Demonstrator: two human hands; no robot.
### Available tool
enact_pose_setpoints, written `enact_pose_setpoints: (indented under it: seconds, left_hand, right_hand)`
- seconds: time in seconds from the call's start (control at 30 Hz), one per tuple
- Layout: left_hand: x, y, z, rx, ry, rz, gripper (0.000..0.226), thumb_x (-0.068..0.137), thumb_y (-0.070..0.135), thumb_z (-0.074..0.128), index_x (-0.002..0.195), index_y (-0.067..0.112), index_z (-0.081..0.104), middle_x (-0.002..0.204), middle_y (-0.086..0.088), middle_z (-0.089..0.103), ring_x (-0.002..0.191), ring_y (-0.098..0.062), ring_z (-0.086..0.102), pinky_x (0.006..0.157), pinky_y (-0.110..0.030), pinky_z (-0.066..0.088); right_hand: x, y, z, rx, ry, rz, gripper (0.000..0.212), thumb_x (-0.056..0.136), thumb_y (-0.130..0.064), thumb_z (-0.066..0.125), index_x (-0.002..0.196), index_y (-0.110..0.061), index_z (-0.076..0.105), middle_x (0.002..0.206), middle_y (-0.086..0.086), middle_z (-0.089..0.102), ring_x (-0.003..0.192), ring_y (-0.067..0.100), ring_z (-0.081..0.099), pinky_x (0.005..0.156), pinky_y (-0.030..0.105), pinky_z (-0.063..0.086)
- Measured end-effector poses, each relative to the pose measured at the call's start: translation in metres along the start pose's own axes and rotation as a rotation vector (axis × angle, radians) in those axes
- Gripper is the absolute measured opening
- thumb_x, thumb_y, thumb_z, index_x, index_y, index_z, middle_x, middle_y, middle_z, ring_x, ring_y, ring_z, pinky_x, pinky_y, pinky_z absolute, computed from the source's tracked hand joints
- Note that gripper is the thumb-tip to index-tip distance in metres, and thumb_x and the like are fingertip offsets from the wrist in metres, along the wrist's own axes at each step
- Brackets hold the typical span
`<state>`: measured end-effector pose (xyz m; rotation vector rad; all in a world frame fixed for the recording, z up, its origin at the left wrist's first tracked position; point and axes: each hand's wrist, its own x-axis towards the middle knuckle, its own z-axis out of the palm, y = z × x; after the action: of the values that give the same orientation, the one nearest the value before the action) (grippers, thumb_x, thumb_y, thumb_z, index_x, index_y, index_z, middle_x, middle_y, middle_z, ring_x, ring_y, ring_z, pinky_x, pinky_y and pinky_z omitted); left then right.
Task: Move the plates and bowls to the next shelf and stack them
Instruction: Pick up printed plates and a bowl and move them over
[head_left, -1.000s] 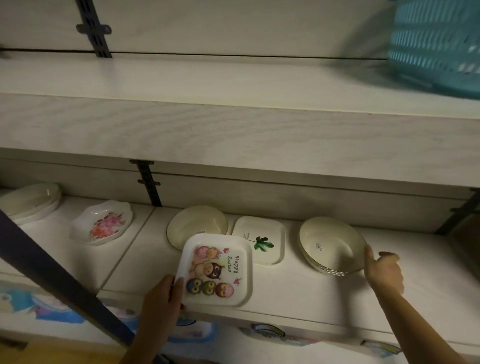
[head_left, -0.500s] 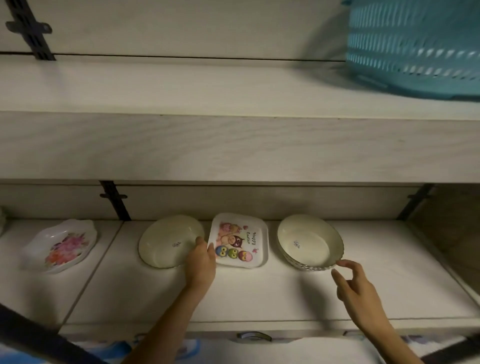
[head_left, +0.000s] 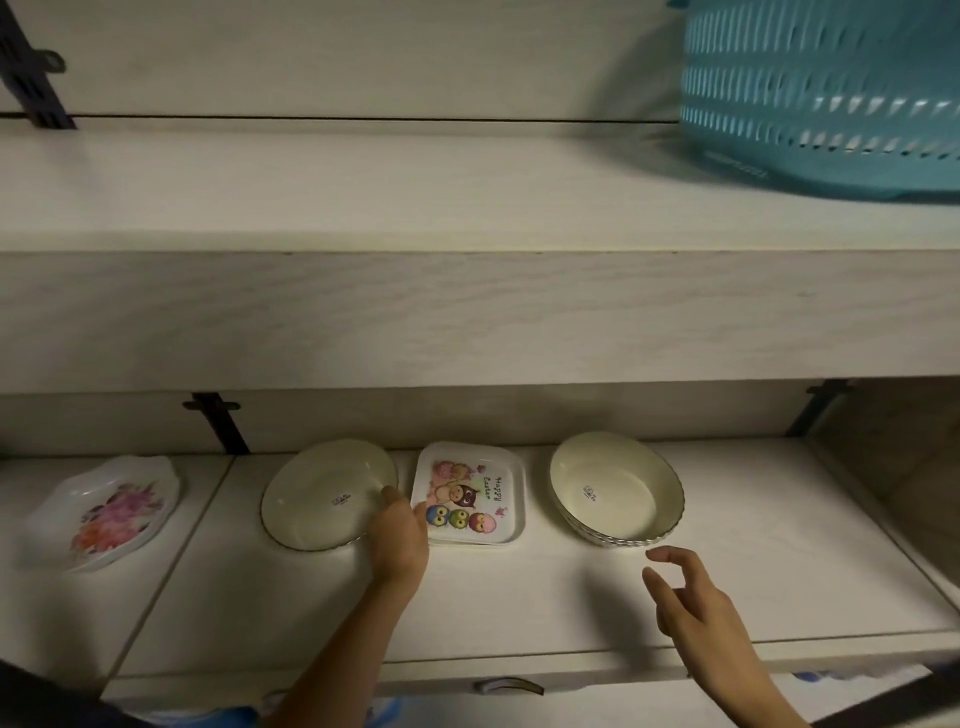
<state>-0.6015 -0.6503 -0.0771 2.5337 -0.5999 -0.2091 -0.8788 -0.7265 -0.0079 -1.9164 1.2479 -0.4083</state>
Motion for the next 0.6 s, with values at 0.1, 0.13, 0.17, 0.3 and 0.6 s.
enact_pose_setpoints:
  seconds: [0.1,0.13,0.17,0.3,0.6]
  left_hand:
    - [-0.003,0.001,-0.004,0.002,0.029,0.014,0.035,0.091,0.03,0.053,0.106,-0.002,0.048,0.09,-0.019,0.069,0.079,-0.029,0.068,0.054,-0.031,0.046]
    - [-0.004,0.0,-0.006,0.005,0.039,0.032,0.035,0.091,0.031,0.051,0.107,-0.001,0.048,0.088,-0.017,0.069,0.075,-0.027,0.067,0.053,-0.029,0.047]
    - [-0.005,-0.002,-0.009,0.015,0.049,0.057,0.034,0.092,0.032,0.049,0.107,0.001,0.048,0.085,-0.014,0.068,0.07,-0.022,0.065,0.052,-0.027,0.047]
    - [-0.018,-0.018,-0.025,0.124,0.044,0.241,0.029,0.097,0.035,0.037,0.105,0.01,0.051,0.078,-0.004,0.064,0.063,-0.012,0.058,0.05,-0.018,0.039]
    - [-0.086,-0.088,-0.098,0.29,0.009,0.257,0.034,0.096,0.042,0.031,0.099,0.019,0.056,0.08,0.003,0.061,0.071,-0.007,0.055,0.072,-0.018,0.046]
  right_hand:
    - [0.001,-0.003,0.004,-0.008,-0.021,-0.038,0.011,0.094,-0.026,0.047,0.105,-0.026,0.05,0.045,0.002,0.049,0.051,0.013,0.047,0.058,0.026,0.041]
    - [0.002,-0.004,0.006,-0.015,-0.031,-0.055,0.01,0.094,-0.025,0.047,0.105,-0.026,0.05,0.045,0.002,0.049,0.051,0.013,0.047,0.058,0.025,0.041]
    - [0.003,-0.006,0.008,-0.025,-0.047,-0.072,0.01,0.094,-0.026,0.047,0.104,-0.026,0.05,0.046,0.002,0.049,0.051,0.013,0.047,0.058,0.025,0.04]
    - [0.006,-0.013,0.018,-0.089,-0.143,-0.17,0.007,0.094,-0.026,0.047,0.098,-0.031,0.049,0.052,0.004,0.049,0.054,0.016,0.047,0.059,0.024,0.039]
    - [0.008,-0.052,0.078,-0.231,-0.392,-0.393,0.01,0.095,-0.031,0.043,0.088,-0.035,0.05,0.057,0.004,0.059,0.052,0.01,0.048,0.059,0.028,0.043]
